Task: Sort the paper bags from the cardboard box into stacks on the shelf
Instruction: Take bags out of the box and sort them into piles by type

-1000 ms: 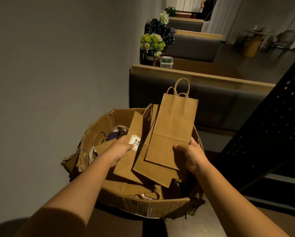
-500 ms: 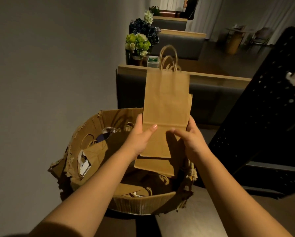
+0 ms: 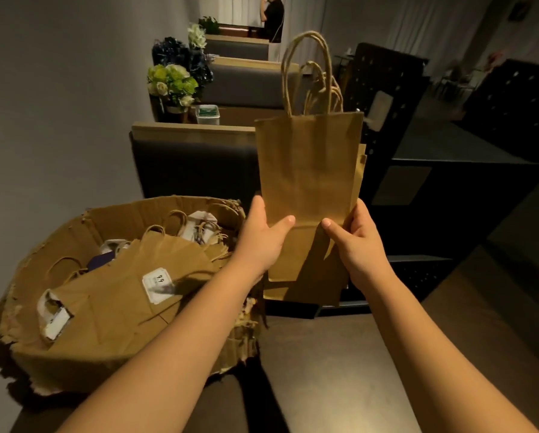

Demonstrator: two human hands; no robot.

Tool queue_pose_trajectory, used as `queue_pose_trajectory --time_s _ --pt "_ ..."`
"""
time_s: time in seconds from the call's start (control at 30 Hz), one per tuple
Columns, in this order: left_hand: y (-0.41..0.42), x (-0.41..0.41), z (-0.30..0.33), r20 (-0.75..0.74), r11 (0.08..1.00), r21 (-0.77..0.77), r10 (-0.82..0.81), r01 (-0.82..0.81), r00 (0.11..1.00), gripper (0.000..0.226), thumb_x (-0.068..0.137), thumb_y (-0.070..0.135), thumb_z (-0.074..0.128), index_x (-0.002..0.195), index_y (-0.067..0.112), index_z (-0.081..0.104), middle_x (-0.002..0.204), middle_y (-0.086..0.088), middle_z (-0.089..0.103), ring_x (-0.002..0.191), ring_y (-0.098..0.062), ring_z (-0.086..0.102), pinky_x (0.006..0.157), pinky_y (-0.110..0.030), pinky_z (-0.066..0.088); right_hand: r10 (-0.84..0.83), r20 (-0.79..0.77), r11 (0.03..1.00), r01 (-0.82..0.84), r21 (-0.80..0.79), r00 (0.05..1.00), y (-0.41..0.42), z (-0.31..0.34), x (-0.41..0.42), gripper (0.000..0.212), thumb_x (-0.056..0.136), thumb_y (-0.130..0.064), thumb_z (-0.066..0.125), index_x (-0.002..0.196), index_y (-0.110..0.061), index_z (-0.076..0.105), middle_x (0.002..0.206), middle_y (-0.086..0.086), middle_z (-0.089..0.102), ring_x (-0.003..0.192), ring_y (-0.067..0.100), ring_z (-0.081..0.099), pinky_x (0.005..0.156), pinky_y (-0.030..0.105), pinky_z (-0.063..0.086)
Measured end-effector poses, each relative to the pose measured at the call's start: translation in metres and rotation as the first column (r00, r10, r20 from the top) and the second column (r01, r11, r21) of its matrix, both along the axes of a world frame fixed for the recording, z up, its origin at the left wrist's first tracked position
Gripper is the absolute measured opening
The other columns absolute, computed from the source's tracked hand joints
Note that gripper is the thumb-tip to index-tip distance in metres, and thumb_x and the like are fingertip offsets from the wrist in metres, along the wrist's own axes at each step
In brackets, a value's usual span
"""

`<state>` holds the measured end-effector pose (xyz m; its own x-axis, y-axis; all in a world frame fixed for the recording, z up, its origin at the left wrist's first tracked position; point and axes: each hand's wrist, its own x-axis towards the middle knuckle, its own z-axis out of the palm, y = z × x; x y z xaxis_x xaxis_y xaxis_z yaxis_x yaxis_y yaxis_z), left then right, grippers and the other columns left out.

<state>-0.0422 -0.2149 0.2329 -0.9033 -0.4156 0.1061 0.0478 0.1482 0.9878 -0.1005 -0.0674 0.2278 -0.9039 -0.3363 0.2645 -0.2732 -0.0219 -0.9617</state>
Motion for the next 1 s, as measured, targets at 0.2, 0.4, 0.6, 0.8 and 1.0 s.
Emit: queue_pose_trajectory --time_s 0.2,0.4,0.6,0.8,1.0 --pt "0.047 0.004 -0.045 0.125 0.999 -0.048 0.007 -0.001 0.992 0.024 0.094 0.023 0.061 0.112 0.025 0.045 0.119 0.003 0.059 0.112 -0.014 0.056 0.095 -0.036 0.05 -0.042 0.073 0.983 0.028 0.181 0.996 0.046 -0.048 0.003 0.035 0.097 -0.023 0.056 0.123 -0.037 0.038 0.118 -0.019 0.053 0.111 0.005 0.054 0.094 0.029 0.046" --pt "0.069 0.024 -0.112 0.286 0.998 -0.038 0.062 -0.053 0.956 0.018 0.093 0.024 0.063 0.102 0.027 0.048 0.103 0.008 0.061 0.095 -0.007 0.059 0.075 -0.021 0.048 -0.123 0.24 0.962 0.057 0.267 0.963 0.067 -0.108 0.018 0.027 0.091 -0.013 0.063 0.116 -0.023 0.06 0.109 -0.007 0.068 0.104 0.011 0.063 0.093 0.039 0.052" --pt "0.067 0.036 -0.159 0.431 0.991 -0.113 0.109 -0.066 0.896 0.024 0.09 0.019 0.066 0.112 0.018 0.054 0.107 0.003 0.061 0.1 -0.014 0.059 0.075 -0.021 0.048 -0.088 0.283 0.947 -0.008 0.321 0.955 0.075 -0.147 0.034 0.022 0.091 -0.011 0.063 0.103 -0.028 0.064 0.099 -0.009 0.07 0.096 0.009 0.066 0.079 0.023 0.055" --pt "0.062 0.041 -0.177 0.525 0.99 -0.142 0.072 0.004 0.848 0.053 0.088 0.026 0.068 0.134 0.014 0.045 0.126 -0.007 0.058 0.114 -0.024 0.056 0.1 -0.042 0.048 -0.052 0.322 0.924 -0.077 0.374 0.945 0.077 -0.161 0.034 0.028 0.089 -0.012 0.065 0.103 -0.036 0.06 0.105 -0.006 0.068 0.1 0.012 0.064 0.085 0.031 0.055" --pt "0.06 0.04 -0.185 0.511 0.984 -0.131 -0.036 0.119 0.859 0.058 0.091 0.02 0.065 0.141 0.02 0.035 0.133 0.001 0.051 0.125 -0.017 0.048 0.106 -0.034 0.043 -0.079 0.375 0.936 -0.06 0.346 0.924 0.08 -0.162 0.029 0.03 0.09 -0.009 0.064 0.099 -0.036 0.053 0.103 -0.009 0.063 0.099 0.008 0.06 0.075 0.019 0.047"
